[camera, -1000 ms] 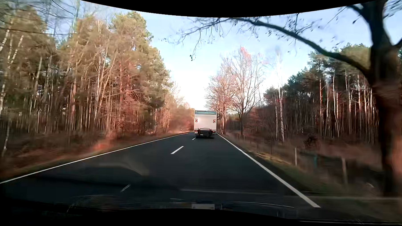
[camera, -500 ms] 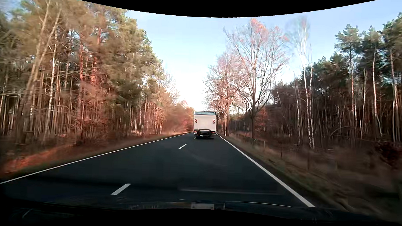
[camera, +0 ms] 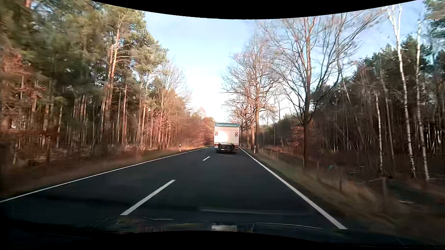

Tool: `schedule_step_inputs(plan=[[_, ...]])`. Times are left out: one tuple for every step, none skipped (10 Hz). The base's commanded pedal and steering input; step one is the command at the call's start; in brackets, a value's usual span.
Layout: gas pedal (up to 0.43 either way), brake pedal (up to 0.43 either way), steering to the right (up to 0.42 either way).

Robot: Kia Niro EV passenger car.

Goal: Follow the waypoints while adhering to traffic rules and regulations

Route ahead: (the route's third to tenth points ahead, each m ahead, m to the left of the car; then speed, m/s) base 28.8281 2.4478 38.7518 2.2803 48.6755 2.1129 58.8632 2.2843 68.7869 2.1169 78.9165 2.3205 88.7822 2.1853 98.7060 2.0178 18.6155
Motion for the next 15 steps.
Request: schedule_step_inputs(plan=[[0.138,0.000,-0.001],[0.138,0.000,-0.002],[0.138,0.000,-0.002],[0.138,0.000,-0.001],[0.150,0.000,-0.001],[0.150,0.000,-0.001],[0.157,0.000,-0.001],[0.169,0.000,-0.001],[0.169,0.000,-0.002],[0.169,0.000,-0.001],[0.169,0.000,-0.001],[0.169,0.000,-0.001],[0.157,0.000,-0.002],[0.157,0.000,-0.002],[0.157,0.000,-0.002]])
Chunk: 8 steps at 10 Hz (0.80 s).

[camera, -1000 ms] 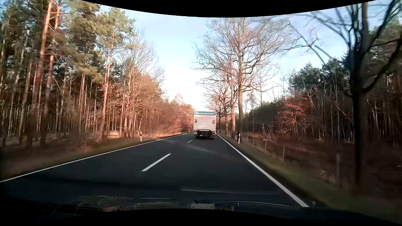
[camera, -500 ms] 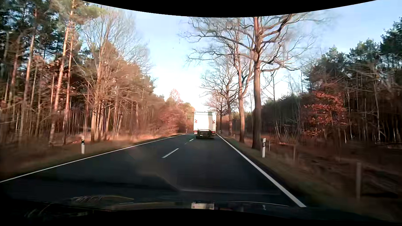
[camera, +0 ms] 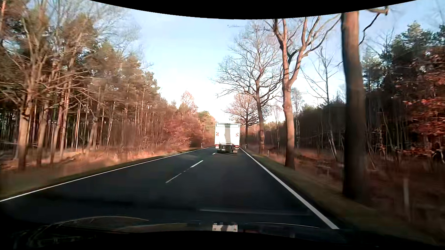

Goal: Follow the waypoints while adhering to traffic rules and regulations

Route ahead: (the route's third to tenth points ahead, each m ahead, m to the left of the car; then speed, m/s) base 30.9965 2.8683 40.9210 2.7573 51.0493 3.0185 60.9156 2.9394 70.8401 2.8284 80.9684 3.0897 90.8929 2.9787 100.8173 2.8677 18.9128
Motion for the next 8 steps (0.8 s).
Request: schedule_step_inputs(plan=[[0.157,0.000,-0.002],[0.150,0.000,-0.002],[0.150,0.000,-0.002],[0.138,0.000,-0.002],[0.138,0.000,-0.002],[0.138,0.000,-0.002],[0.138,0.000,-0.002],[0.138,0.000,-0.002]])
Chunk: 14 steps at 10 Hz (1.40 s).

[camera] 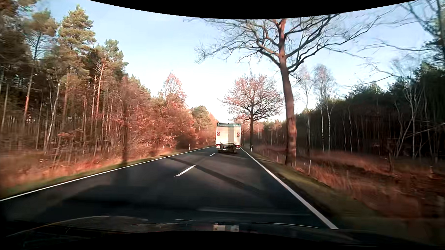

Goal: Follow the waypoints while adhering to traffic rules and regulations

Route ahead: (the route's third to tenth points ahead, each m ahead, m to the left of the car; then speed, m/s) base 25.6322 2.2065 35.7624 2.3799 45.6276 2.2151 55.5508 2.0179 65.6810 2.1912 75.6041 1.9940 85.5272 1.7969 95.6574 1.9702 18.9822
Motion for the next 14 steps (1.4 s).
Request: schedule_step_inputs(plan=[[0.138,0.000,-0.002],[0.138,0.000,-0.002],[0.138,0.000,-0.002],[0.138,0.000,-0.002],[0.138,0.000,-0.002],[0.138,0.000,-0.002],[0.138,0.000,-0.002],[0.138,0.000,-0.002],[0.138,0.000,-0.002],[0.130,0.000,-0.002],[0.130,0.000,-0.002],[0.130,0.000,-0.002],[0.130,0.000,-0.002],[0.130,0.000,-0.002]])
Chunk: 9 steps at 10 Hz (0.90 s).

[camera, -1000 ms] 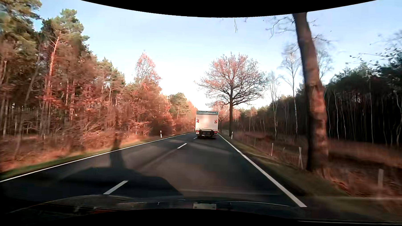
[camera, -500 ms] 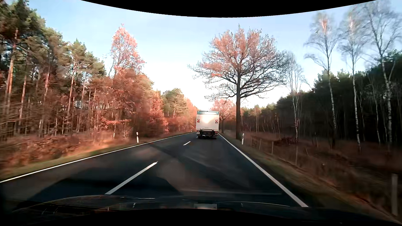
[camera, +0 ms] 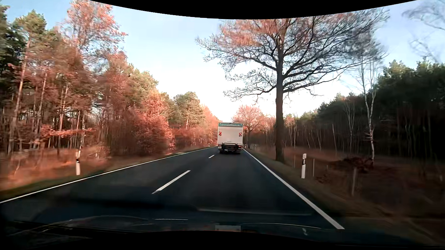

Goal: Follow the waypoints while adhering to traffic rules and regulations

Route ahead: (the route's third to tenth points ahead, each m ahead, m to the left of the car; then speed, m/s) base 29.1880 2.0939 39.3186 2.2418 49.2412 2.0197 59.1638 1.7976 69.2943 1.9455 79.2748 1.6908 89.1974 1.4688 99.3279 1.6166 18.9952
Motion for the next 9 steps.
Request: schedule_step_inputs(plan=[[0.130,0.000,-0.002],[0.130,0.000,-0.002],[0.130,0.000,-0.002],[0.130,0.000,-0.002],[0.118,0.000,-0.002],[0.118,0.000,-0.002],[0.118,0.000,-0.002],[0.118,0.000,-0.002],[0.118,0.000,-0.002]])
